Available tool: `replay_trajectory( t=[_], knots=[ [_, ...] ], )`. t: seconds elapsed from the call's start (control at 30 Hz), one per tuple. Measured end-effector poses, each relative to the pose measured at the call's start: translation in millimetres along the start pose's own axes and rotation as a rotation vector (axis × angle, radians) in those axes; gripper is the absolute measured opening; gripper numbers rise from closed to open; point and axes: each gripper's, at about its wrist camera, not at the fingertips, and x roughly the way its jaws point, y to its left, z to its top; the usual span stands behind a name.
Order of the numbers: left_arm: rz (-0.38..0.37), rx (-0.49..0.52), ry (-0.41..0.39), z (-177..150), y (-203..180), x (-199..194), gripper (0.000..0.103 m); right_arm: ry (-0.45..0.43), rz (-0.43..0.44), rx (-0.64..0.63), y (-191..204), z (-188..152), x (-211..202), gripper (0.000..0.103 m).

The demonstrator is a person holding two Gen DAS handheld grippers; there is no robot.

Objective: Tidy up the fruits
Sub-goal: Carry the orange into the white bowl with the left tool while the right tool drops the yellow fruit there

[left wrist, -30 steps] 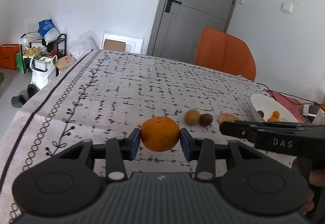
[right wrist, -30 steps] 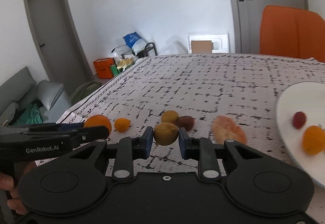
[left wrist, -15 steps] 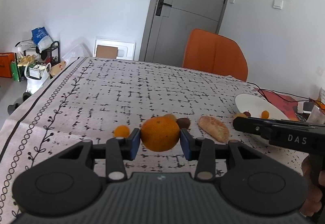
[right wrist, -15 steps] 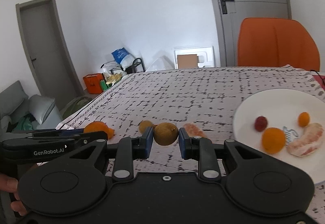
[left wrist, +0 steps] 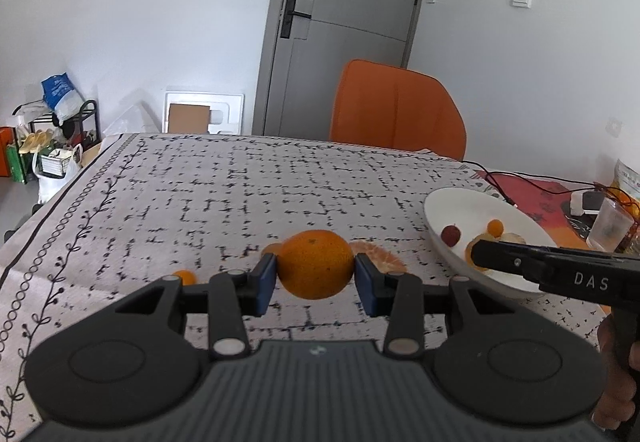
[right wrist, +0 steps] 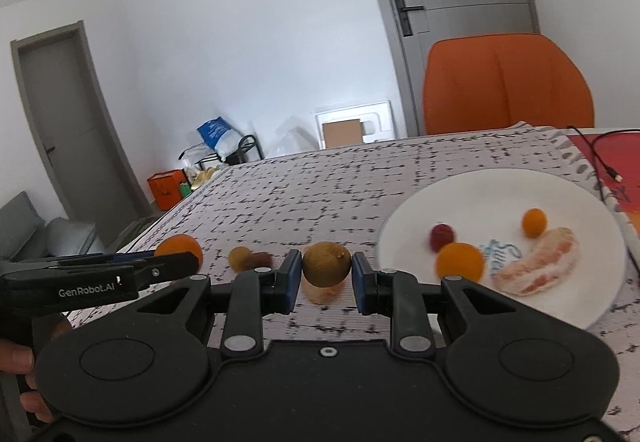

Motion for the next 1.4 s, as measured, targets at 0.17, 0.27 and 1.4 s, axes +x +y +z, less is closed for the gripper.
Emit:
replay_trajectory(
  t=[0.17,0.27,1.4],
  knots=[
    [-0.019,0.016,0.002,2.6,-12.8,5.6,0.041,-0.011,-0.027,0.027,-17.6,-2.0,-8.0,0.025],
    [-0.030,0.030,0.001,2.9,-21.7,8.7,0.041,-0.017,-0.043,0.039,-26.5,-3.5,-12.1,0.025],
    [-0.117,0.128,0.039,14.6,-98.2,65.2,0.041,-0.038,-0.153,0.102,-104.2,-0.1,-9.8,0.025]
  ],
)
